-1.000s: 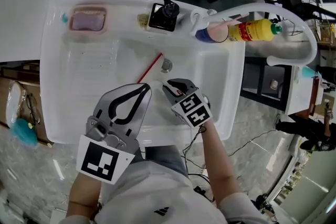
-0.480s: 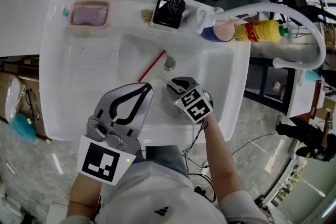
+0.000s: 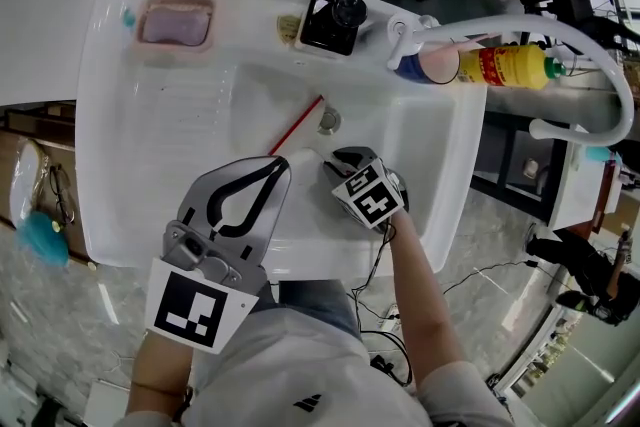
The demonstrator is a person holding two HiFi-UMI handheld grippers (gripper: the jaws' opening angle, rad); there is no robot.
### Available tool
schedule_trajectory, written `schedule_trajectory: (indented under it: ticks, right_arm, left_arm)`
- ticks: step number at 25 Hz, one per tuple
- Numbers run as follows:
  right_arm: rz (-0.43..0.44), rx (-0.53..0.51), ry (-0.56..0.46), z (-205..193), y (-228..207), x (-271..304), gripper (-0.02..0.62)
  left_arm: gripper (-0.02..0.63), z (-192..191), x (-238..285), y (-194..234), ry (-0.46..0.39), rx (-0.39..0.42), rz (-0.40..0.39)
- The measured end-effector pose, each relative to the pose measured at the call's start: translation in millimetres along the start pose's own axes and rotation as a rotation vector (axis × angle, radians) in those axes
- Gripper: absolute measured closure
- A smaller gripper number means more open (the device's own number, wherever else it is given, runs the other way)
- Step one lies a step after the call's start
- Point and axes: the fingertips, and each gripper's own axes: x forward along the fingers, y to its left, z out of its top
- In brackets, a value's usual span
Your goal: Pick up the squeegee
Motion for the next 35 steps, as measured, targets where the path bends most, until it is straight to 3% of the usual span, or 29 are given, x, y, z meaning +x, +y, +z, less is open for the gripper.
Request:
schedule_trajectory:
  ticks: [12,25,35]
  right_arm:
    - [0.004,-0.053,0.057,-0.6,1.8,7.9,0.482]
    - [0.006,-0.032,0.089,2.6,0.0,10.4,0.486]
    - [-0.028,0.031,0.016,11.0,0.7,1.7,0.494]
  left_arm:
    - [0.592,-2.5,0.7,5.8,0.004,-0.014,0.013]
    - [0.592,-2.1,5.1,9.0,0.001,-0.026,0.012]
    - [0.592,0.9,4.2,7.1,0.005,-0.003,0.005]
